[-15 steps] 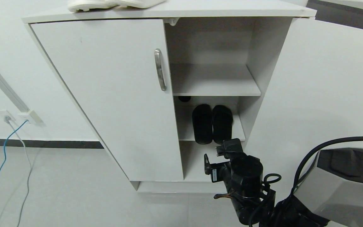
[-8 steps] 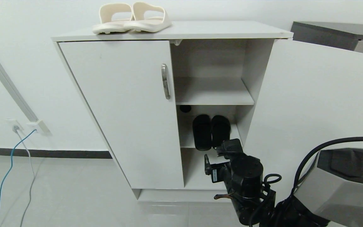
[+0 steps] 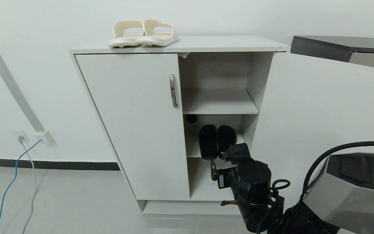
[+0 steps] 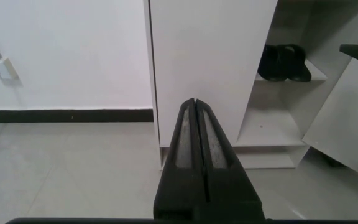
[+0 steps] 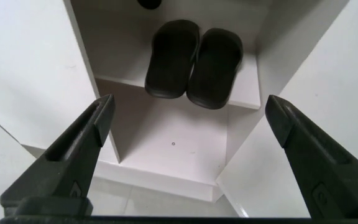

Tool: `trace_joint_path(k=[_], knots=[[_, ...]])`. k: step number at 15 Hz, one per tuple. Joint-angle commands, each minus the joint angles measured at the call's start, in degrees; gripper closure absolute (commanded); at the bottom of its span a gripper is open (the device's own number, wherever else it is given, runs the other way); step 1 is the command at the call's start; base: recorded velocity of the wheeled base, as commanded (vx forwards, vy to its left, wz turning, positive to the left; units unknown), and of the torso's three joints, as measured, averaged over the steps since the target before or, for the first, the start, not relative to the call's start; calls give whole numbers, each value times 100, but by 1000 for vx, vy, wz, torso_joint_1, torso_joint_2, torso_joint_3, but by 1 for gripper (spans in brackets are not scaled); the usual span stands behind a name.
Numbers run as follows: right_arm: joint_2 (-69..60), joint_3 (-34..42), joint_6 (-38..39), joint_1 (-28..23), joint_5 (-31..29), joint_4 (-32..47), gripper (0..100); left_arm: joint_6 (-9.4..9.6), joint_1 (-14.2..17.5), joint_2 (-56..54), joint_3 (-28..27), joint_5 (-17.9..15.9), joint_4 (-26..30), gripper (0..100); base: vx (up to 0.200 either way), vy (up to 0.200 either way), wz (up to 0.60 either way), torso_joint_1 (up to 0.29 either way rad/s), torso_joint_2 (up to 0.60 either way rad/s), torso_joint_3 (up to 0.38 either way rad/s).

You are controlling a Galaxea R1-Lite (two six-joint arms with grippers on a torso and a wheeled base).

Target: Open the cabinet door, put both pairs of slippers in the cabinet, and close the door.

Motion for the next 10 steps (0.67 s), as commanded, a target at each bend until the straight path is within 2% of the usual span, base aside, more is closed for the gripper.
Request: trace_joint_path(k=[1,2,10], knots=[[10,3,0,-11,2,-2,0,-4,2,7,1,-1,6,100,0,0,0,0,0,0],[10,3,0,-20,2,-2,0,-4,2,7,1,-1,6,100,0,0,0,0,0,0],[10,29,0,-20,2,-10,0,-13,2,7,1,-1,6,100,0,200,0,2,2,2]])
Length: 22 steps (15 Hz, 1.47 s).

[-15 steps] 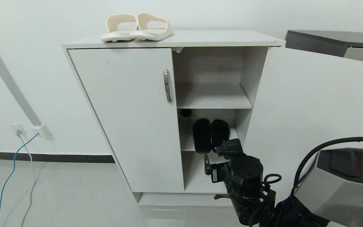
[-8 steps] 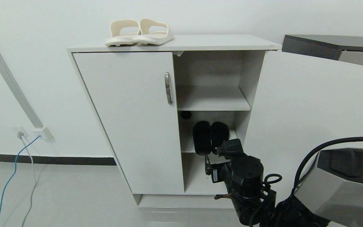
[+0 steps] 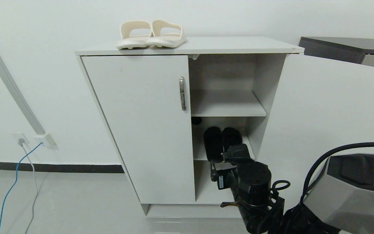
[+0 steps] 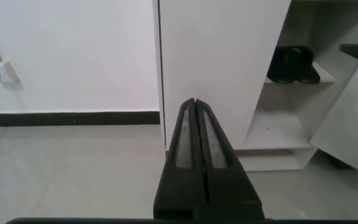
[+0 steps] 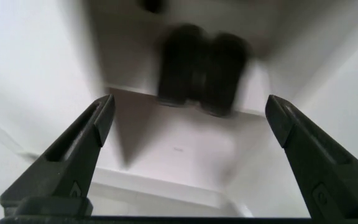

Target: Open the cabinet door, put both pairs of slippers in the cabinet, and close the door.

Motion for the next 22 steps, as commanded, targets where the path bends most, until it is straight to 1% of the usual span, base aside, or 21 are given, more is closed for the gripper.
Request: trace_joint_path(k=[1,10,22], knots=[[15,-1,2,-16,-2,3,0,-2,8,7,-4,2,8,100,0,200,0,-7,-2,12],[15,8,-7,-16,-2,-76,0,-2,8,7,-4,2,-1,100,0,200,0,4,2,1],[42,201,-174,-130,51,-269,0,-20,8,7,-4,37,-1,100,0,0,0,0,0,0]])
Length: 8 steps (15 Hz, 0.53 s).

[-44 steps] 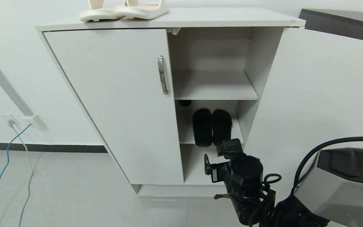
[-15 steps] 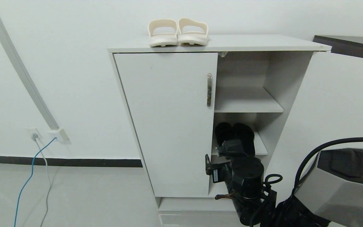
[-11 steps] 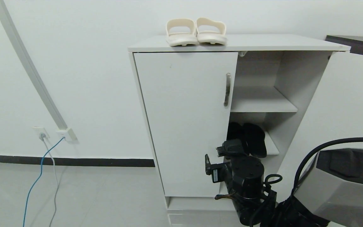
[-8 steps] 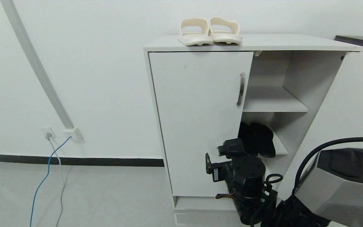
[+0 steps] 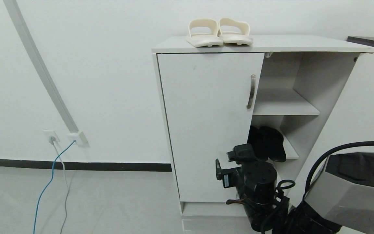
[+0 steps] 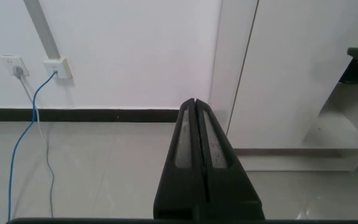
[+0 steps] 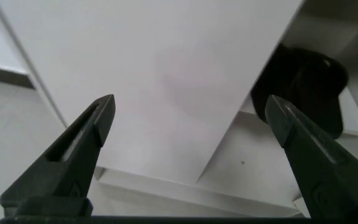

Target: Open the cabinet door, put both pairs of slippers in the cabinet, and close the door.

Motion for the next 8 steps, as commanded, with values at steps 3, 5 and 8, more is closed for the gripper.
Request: trace_joint_path(k=[3,5,8], knots=[[22,16,-34,15,-3,-19,0,-2,2,7,1,-5,2,100,0,0,0,0,0,0],[22,16,-43,15,-3,-63,0,-2,2,7,1,-5,2,100,0,0,0,0,0,0],[40,7,-78,15,-3,-54,0,-2,2,7,1,-5,2,100,0,0,0,0,0,0]])
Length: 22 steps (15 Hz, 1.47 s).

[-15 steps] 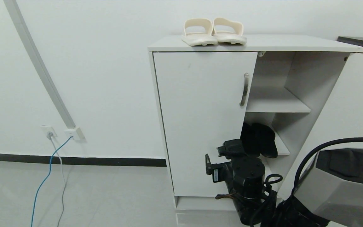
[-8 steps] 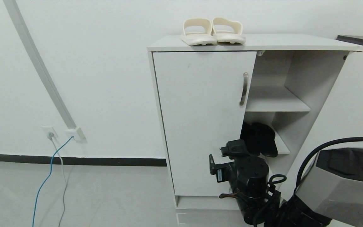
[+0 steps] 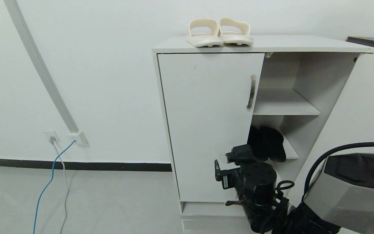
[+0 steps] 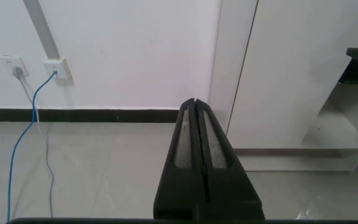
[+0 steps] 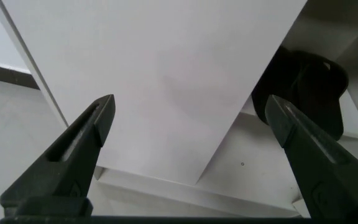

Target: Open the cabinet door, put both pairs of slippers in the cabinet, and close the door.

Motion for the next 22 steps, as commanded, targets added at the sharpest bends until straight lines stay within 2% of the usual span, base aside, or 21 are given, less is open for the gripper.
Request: trace_joint_path(k=[1,7,12,22], knots=[[19,-4,-1,5,-1,-2,0,-2,2,7,1,2,-1,100,0,0,0,0,0,0],[28,5,-10,5,-1,7,0,-2,2,7,1,2,-1,100,0,0,0,2,-17,-22],[28,5,-10,5,-1,7,0,-2,2,7,1,2,-1,100,0,0,0,27,-366,-329],[28,23,-10,5,-1,7,0,-2,2,7,1,2,-1,100,0,0,0,126,-462,-336]])
